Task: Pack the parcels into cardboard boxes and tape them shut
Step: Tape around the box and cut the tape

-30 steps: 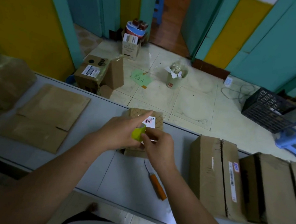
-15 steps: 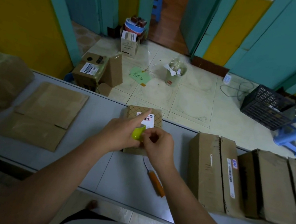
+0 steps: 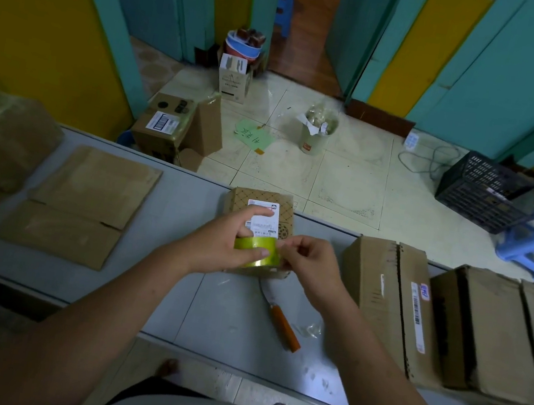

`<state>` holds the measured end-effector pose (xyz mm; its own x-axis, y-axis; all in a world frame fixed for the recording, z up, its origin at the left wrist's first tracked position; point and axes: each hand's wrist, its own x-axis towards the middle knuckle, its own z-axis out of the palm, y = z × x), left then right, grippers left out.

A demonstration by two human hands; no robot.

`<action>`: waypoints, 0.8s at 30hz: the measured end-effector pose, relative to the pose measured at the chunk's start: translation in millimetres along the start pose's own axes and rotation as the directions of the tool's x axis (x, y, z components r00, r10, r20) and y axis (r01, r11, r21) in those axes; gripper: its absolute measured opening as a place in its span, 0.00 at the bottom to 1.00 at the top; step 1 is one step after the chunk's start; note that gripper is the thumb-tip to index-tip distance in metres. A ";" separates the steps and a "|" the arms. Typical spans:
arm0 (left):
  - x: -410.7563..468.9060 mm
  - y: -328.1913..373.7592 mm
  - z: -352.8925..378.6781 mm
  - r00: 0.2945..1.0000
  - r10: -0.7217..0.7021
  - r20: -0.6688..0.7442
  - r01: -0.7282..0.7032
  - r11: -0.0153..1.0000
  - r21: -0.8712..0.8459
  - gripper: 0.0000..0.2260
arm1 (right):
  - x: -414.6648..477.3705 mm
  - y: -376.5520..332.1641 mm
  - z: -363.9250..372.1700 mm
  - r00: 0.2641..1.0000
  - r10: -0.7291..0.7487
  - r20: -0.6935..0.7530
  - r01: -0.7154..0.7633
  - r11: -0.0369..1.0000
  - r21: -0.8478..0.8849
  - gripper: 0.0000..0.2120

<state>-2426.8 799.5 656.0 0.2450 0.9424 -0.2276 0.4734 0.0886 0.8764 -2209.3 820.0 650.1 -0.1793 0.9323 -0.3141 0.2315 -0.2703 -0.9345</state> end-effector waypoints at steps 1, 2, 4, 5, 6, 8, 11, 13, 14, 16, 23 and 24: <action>0.2 1.1 -0.6 1.000 -0.007 -0.019 0.008 0.999 0.037 0.29 | -0.7 -2.0 -3.6 1.000 -0.015 -0.005 0.015 1.000 0.022 0.04; 0.3 1.9 -2.3 0.999 -0.014 -0.048 0.019 0.993 0.114 0.28 | -1.4 -3.8 -8.7 1.000 -0.025 0.003 0.025 0.999 0.044 0.04; -1.2 2.2 -6.7 0.991 -0.032 -0.132 0.068 0.959 0.274 0.28 | -4.2 -9.4 -18.2 0.998 -0.034 0.054 0.031 0.998 0.052 0.05; -2.8 1.9 -8.4 0.986 -0.036 -0.163 0.086 0.946 0.313 0.28 | -6.5 -11.9 -20.7 0.996 -0.036 0.079 0.033 0.998 0.049 0.05; -3.8 2.1 -9.3 0.984 -0.031 -0.177 0.090 0.937 0.338 0.28 | -8.4 -13.5 -21.9 0.995 -0.038 0.091 0.033 0.998 0.055 0.05; -5.0 3.2 -9.7 0.981 -0.005 -0.195 0.079 0.923 0.377 0.28 | -11.4 -16.1 -22.3 0.995 -0.043 0.092 0.036 0.996 0.079 0.05; -6.2 3.3 -17.7 0.972 -0.017 -0.233 0.127 0.876 0.465 0.30 | -13.7 -19.6 -28.2 0.997 -0.067 0.029 0.064 0.994 0.089 0.05; -5.7 -1.3 -26.0 0.958 -0.039 -0.285 0.183 0.848 0.498 0.32 | -14.7 -22.0 -38.3 0.997 -0.072 -0.035 0.075 0.994 0.086 0.04; -4.7 -2.4 -29.1 0.953 -0.033 -0.302 0.193 0.833 0.518 0.34 | -14.0 -20.7 -43.3 0.997 -0.059 -0.058 0.064 0.994 0.084 0.05; 0.9 -2.1 -29.0 0.956 -0.009 -0.293 0.179 0.809 0.560 0.36 | -11.1 -12.0 -48.4 0.995 0.006 -0.103 0.002 0.997 0.074 0.06; 37.1 12.3 -7.4 0.996 -0.055 -0.073 0.089 0.754 0.651 0.33 | 17.9 39.0 -33.9 0.907 0.325 -0.268 -0.300 0.945 0.129 0.09; 41.2 10.1 -6.3 0.995 -0.088 -0.052 0.101 0.757 0.645 0.32 | 22.1 42.2 -29.3 0.888 0.374 -0.267 -0.332 0.924 0.191 0.09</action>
<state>-2417.2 841.3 658.2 0.1580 0.9465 -0.2813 0.9292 -0.0462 0.3667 -2175.5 836.2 608.6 0.1823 0.7912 -0.5838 0.0912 -0.6048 -0.7912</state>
